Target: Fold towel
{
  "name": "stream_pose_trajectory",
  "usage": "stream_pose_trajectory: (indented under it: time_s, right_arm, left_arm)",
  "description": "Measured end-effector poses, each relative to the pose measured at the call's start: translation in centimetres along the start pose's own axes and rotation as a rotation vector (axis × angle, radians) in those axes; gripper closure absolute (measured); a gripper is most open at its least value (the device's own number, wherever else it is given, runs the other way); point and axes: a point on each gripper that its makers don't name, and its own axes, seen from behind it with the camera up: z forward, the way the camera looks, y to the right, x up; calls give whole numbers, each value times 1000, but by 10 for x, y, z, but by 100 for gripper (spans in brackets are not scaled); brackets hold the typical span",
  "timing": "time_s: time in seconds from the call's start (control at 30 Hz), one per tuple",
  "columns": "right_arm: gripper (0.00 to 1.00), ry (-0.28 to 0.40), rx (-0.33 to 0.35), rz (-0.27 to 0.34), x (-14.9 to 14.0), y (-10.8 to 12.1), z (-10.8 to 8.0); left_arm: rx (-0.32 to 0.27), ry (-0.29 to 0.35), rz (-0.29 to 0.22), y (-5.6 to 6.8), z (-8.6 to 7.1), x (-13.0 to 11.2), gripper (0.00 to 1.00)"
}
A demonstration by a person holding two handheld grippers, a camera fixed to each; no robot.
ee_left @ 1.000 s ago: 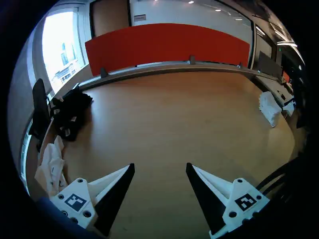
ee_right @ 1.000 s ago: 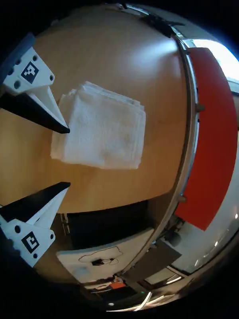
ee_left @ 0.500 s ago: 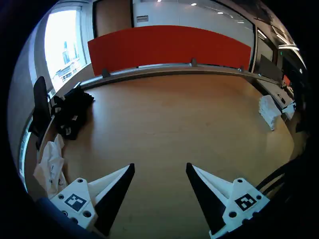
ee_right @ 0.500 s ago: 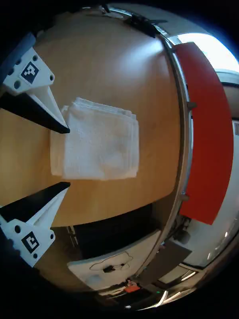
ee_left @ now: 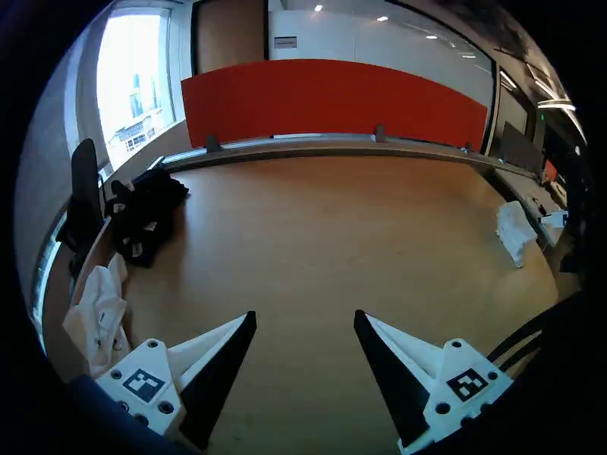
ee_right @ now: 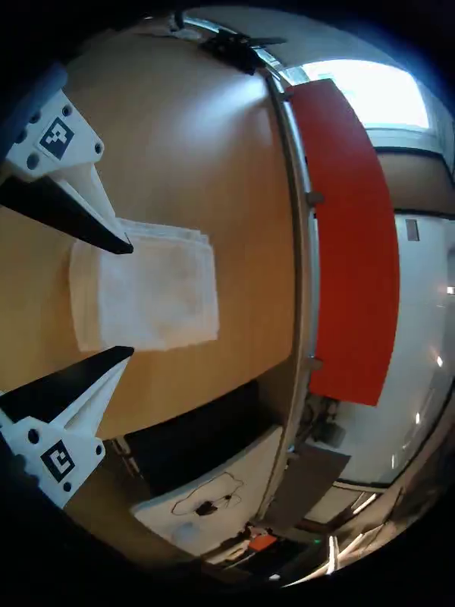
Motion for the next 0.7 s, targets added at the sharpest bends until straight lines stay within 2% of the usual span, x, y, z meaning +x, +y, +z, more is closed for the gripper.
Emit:
stream_pose_trajectory:
  time_s: [0.2,0.5,0.7]
  right_arm:
    - [6,117,-17,21,20,-10,-12]
    - [6,258,-55,23,40,-22,-24]
    - [6,379,-77,44,65,-27,-40]
  left_arm:
    - [6,16,-14,0,0,7,4]
    - [8,58,-24,1,-3,27,4]
    - [14,88,-44,-1,-4,38,4]
